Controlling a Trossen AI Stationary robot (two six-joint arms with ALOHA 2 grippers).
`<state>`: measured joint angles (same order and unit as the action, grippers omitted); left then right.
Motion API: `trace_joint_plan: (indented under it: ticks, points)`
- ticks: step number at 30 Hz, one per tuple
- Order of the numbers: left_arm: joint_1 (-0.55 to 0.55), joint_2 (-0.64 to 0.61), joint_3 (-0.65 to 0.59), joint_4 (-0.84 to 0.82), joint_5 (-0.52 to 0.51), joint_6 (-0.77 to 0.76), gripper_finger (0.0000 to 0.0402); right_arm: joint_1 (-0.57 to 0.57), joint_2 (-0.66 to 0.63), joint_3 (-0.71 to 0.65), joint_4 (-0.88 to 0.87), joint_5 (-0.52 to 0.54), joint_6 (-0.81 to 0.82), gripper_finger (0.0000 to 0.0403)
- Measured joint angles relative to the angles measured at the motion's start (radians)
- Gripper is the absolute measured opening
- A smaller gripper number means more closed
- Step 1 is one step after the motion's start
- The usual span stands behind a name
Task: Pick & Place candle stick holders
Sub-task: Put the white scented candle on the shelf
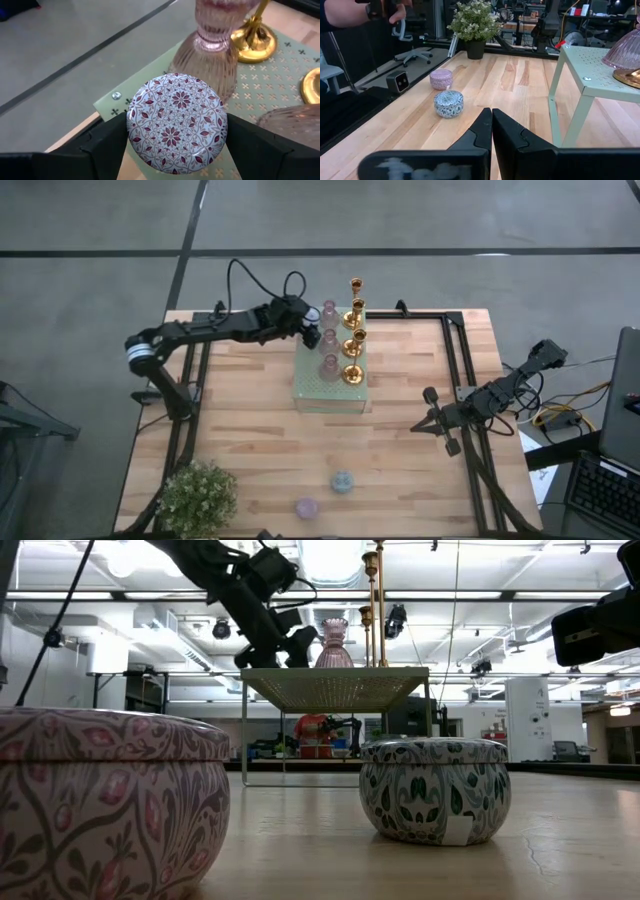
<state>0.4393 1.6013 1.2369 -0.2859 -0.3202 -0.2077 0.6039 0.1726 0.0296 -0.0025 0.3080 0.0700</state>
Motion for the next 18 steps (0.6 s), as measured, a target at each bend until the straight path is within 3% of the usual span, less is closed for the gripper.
trace_joint_plan:
  ticks: [10,18]
  points:
    - [0.0,0.032,0.002,0.013,0.009,0.017,0.0307,0.0,0.0,0.0,0.0,0.0,0.0,0.0008]
    - [0.0,0.027,-0.001,-0.009,0.011,0.029,0.035,0.0,0.0,0.0,0.0,0.0,0.0,0.0008]
